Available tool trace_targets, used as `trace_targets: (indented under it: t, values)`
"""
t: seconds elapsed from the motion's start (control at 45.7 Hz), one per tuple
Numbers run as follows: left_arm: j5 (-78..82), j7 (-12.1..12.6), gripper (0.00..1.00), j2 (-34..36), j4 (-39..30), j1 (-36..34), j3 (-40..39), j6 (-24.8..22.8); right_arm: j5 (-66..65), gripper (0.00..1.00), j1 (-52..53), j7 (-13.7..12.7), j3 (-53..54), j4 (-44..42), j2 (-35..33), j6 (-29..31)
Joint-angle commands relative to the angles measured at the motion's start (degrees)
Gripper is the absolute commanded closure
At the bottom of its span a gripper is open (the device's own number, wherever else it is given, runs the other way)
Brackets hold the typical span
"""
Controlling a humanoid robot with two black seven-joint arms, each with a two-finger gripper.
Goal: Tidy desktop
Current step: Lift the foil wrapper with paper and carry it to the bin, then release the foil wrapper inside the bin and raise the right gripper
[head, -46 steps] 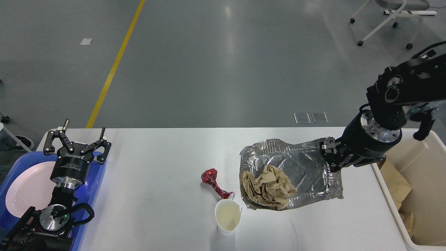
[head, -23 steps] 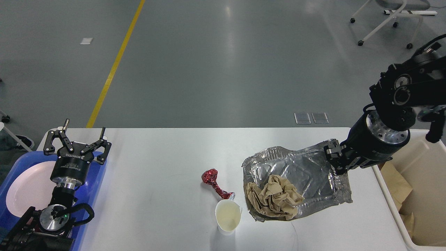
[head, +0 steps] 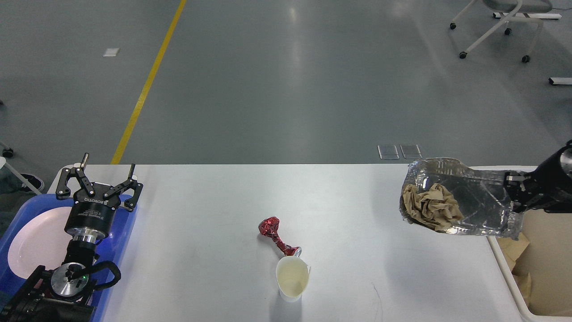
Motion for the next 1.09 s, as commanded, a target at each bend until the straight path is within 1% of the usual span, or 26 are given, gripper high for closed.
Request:
trace_targets:
  t: [0.0,0.109,0.219,0.328,0.438,0.525,0.613,0.744,0.897,0.985,1.072]
  values:
    - [0.0,0.0,0.04,0.0,0.0,0.0,0.0,0.0,0.0,1.00,-6.9,1.0,0.7,-9.4,-3.6,0.0]
    - [0.0,0.0,0.04,0.0,0.0,0.0,0.0,0.0,0.9,1.00,-13.3,3.1,1.2,-17.4,-5.3,-0.4]
    - [0.0,0.0,0.04,0.0,0.0,0.0,0.0,0.0,1.1,1.00,-22.3,3.5,5.9,-25.4,-7.8,-1.1]
    - [0.0,0.0,0.04,0.0,0.0,0.0,0.0,0.0,1.0,1.00,-32.4,3.5,15.3,-32.8,-10.0,-2.4]
    - [0.0,0.0,0.04,0.0,0.0,0.0,0.0,0.0,1.0,1.00,-44.0,3.5,26.5,-39.6,-10.1,-4.5]
    - [0.0,0.0,0.04,0.0,0.0,0.0,0.0,0.0,1.0,1.00,-52.5,3.5,34.2,-44.5,-9.7,-7.2]
    - [0.0,0.0,0.04,0.0,0.0,0.0,0.0,0.0,1.0,1.00,-59.7,3.4,41.1,-47.6,-9.3,-10.6]
    - [0.0,0.0,0.04,0.0,0.0,0.0,0.0,0.0,1.0,1.00,-68.7,3.3,49.8,-49.4,-6.8,-18.4]
    - [0.0,0.0,0.04,0.0,0.0,0.0,0.0,0.0,3.2,1.00,-76.9,2.9,59.1,-50.0,-3.6,-25.6]
    - [0.0,0.0,0.04,0.0,0.0,0.0,0.0,0.0,6.6,1.00,-81.2,2.6,61.4,-52.1,-0.3,-29.3]
    - [0.0,0.0,0.04,0.0,0.0,-0.1,0.0,0.0,8.3,1.00,-83.2,2.6,61.9,-55.3,4.2,-31.5]
